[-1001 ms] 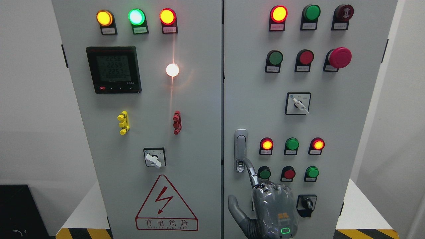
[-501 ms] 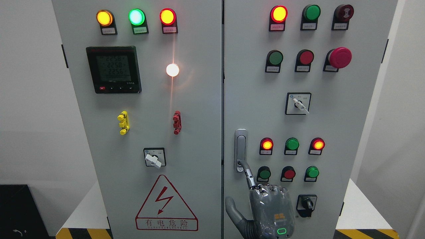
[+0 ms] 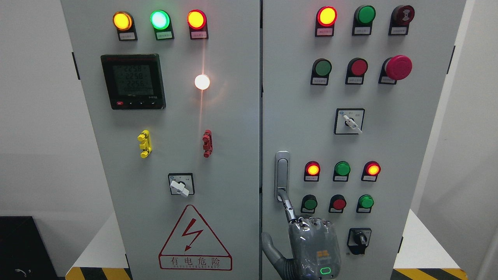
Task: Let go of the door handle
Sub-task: 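Move the right hand up to just below the silver door handle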
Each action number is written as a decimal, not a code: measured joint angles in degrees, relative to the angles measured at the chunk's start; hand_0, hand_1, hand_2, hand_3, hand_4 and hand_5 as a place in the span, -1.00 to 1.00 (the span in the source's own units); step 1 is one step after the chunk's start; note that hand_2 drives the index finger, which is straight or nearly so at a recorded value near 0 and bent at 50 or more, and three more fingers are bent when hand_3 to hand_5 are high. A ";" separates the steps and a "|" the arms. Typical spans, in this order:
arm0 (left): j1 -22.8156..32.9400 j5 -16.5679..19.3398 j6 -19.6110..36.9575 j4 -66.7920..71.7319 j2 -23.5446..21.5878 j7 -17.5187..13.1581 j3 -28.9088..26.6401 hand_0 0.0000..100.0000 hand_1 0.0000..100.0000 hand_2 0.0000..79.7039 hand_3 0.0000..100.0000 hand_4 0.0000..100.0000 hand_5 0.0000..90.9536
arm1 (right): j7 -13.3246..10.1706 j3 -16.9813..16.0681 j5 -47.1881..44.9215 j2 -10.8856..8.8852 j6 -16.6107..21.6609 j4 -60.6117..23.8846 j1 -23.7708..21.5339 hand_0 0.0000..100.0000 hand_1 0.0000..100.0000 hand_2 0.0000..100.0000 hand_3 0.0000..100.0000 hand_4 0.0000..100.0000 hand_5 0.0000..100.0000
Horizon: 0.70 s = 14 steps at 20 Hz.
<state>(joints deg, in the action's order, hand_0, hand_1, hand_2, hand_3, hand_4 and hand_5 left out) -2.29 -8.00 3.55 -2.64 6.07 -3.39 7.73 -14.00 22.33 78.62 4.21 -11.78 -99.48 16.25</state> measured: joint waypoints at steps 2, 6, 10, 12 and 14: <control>0.00 0.00 0.00 0.00 0.00 0.00 0.00 -0.76 0.11 -1.00 -1.00 -1.00 -1.00 | 0.00 0.04 0.22 0.12 -0.49 0.23 0.12 -0.21 -0.27 -0.78 1.00 1.00 1.00; 0.00 0.00 0.00 0.00 0.00 0.00 0.00 -0.76 0.11 -1.00 -1.00 -1.00 -1.00 | -0.20 0.11 0.49 0.31 -0.76 0.59 0.26 -0.21 -0.28 -0.78 1.00 1.00 1.00; 0.00 0.00 0.00 0.00 0.00 0.00 0.00 -0.76 0.11 -1.00 -1.00 -1.00 -1.00 | -0.21 0.13 0.61 0.44 -0.83 0.96 0.34 -0.20 -0.28 -0.78 1.00 1.00 1.00; 0.00 0.00 0.00 0.00 0.00 0.00 0.00 -0.76 0.11 -1.00 -1.00 -1.00 -1.00 | -0.23 0.14 0.67 0.47 -0.85 1.15 0.42 -0.20 -0.28 -0.78 1.00 1.00 1.00; 0.00 0.00 0.00 0.00 0.00 0.00 0.00 -0.76 0.11 -1.00 -1.00 -1.00 -1.00 | -0.28 0.13 0.73 0.52 -0.85 1.35 0.49 -0.20 -0.28 -0.78 1.00 1.00 1.00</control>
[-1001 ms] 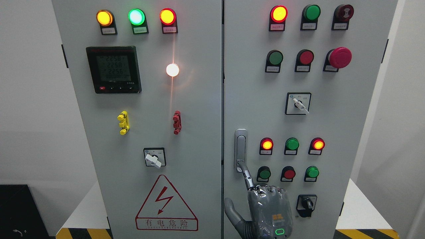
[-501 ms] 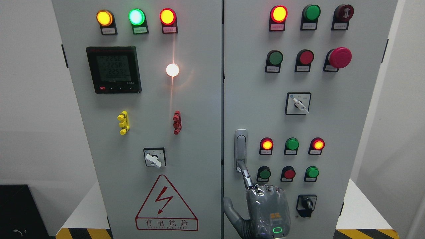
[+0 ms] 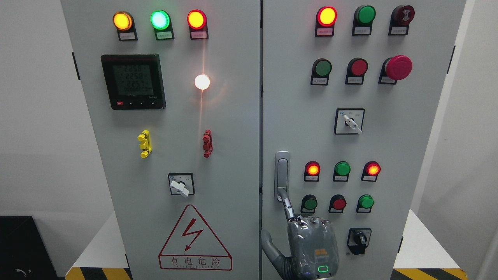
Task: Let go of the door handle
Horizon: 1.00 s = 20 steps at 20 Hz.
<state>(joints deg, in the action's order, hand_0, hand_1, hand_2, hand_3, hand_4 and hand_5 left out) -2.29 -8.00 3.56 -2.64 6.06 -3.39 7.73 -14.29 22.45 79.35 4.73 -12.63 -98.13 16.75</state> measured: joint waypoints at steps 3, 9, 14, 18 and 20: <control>0.00 0.00 0.00 0.00 0.00 0.00 0.00 -0.76 0.11 -1.00 -1.00 -1.00 -1.00 | -0.14 -0.07 0.04 0.04 -0.07 0.27 0.07 -0.20 -0.28 -0.78 1.00 1.00 1.00; 0.00 0.00 0.00 0.00 0.00 0.00 0.00 -0.76 0.11 -1.00 -1.00 -1.00 -1.00 | 0.01 -0.17 0.08 0.11 -0.66 0.84 0.42 -0.20 -0.28 -0.78 1.00 1.00 1.00; 0.00 0.00 0.00 0.00 0.00 0.00 0.00 -0.76 0.11 -1.00 -1.00 -1.00 -1.00 | 0.10 -0.23 0.09 0.14 -0.84 1.29 0.68 -0.20 -0.29 -0.78 1.00 1.00 1.00; 0.00 0.00 0.00 0.00 0.00 0.00 0.00 -0.76 0.11 -1.00 -1.00 -1.00 -1.00 | 0.16 -0.31 0.10 0.16 -0.86 1.56 0.88 -0.20 -0.29 -0.77 1.00 1.00 1.00; 0.00 0.00 0.00 0.00 0.00 0.00 0.00 -0.76 0.11 -1.00 -1.00 -1.00 -1.00 | 0.19 -0.34 0.10 0.16 -0.86 1.69 0.93 -0.20 -0.29 -0.77 1.00 1.00 1.00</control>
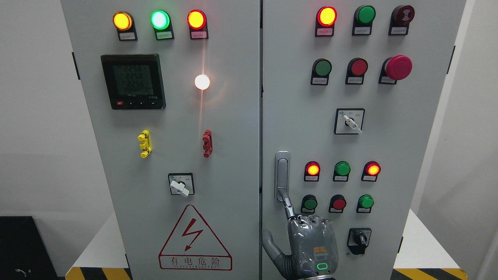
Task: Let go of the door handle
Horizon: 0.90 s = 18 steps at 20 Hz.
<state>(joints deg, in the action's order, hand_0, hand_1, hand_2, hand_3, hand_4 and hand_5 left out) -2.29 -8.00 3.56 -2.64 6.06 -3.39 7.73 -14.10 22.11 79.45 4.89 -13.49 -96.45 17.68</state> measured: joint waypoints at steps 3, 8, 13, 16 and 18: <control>0.00 0.00 0.00 0.00 0.00 0.00 0.00 -0.76 0.11 -1.00 -1.00 -1.00 -1.00 | 0.00 -0.04 0.00 0.01 0.00 0.21 0.06 -0.20 -0.29 -0.77 1.00 1.00 1.00; 0.00 0.00 0.00 0.00 0.00 0.00 0.00 -0.76 0.11 -1.00 -1.00 -1.00 -1.00 | 0.00 -0.08 0.01 0.02 0.00 0.55 0.18 -0.20 -0.29 -0.77 1.00 1.00 1.00; 0.00 0.00 0.00 0.00 0.00 0.00 0.00 -0.76 0.11 -1.00 -1.00 -1.00 -1.00 | -0.09 -0.11 0.01 0.03 -0.37 0.80 0.19 -0.19 -0.29 -0.76 1.00 1.00 1.00; 0.00 0.00 0.00 0.00 0.00 0.00 0.00 -0.76 0.11 -1.00 -1.00 -1.00 -1.00 | -0.12 -0.10 -0.01 0.03 -0.55 0.91 0.19 -0.19 -0.29 -0.75 1.00 1.00 1.00; 0.00 0.00 0.00 0.00 0.00 0.00 0.00 -0.76 0.11 -1.00 -1.00 -1.00 -1.00 | -0.12 -0.12 -0.01 0.03 -0.58 0.98 0.18 -0.19 -0.29 -0.75 1.00 1.00 1.00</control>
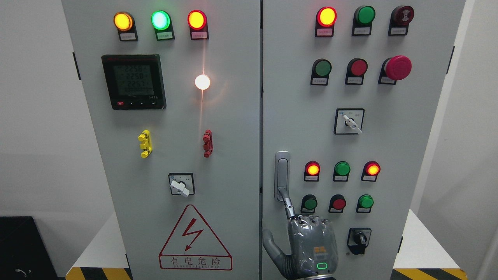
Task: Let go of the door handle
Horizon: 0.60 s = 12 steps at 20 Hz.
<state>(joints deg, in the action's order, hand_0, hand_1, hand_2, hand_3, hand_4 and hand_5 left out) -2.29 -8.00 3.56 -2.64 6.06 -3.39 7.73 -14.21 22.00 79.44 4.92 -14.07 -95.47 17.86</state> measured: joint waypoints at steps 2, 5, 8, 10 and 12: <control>0.00 0.00 0.00 0.00 0.00 0.00 0.00 -0.76 0.11 -1.00 -1.00 -1.00 -1.00 | 0.00 -0.02 0.00 0.00 0.00 0.04 -0.02 -0.19 -0.29 -0.75 1.00 1.00 1.00; 0.00 0.00 0.00 0.00 0.00 0.00 0.00 -0.76 0.11 -1.00 -1.00 -1.00 -1.00 | 0.02 -0.05 -0.02 0.00 -0.04 0.09 -0.05 -0.19 -0.29 -0.74 1.00 1.00 1.00; 0.00 0.00 0.00 0.00 0.00 0.00 0.00 -0.76 0.11 -1.00 -1.00 -1.00 -1.00 | 0.02 -0.06 -0.04 0.00 -0.12 0.10 -0.10 -0.19 -0.29 -0.74 1.00 1.00 1.00; 0.00 0.00 0.00 0.00 0.00 0.00 0.00 -0.76 0.11 -1.00 -1.00 -1.00 -1.00 | 0.02 -0.06 -0.05 0.00 -0.14 0.12 -0.13 -0.19 -0.29 -0.74 1.00 1.00 1.00; 0.00 0.00 0.00 0.00 0.00 0.00 0.00 -0.76 0.11 -1.00 -1.00 -1.00 -1.00 | 0.06 -0.03 -0.06 0.00 -0.14 0.14 -0.15 -0.18 -0.29 -0.74 1.00 1.00 1.00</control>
<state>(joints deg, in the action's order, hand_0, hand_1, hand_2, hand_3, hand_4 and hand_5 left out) -2.29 -8.00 3.55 -2.64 6.06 -3.39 7.73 -14.16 21.96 79.39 4.92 -14.21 -95.33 17.72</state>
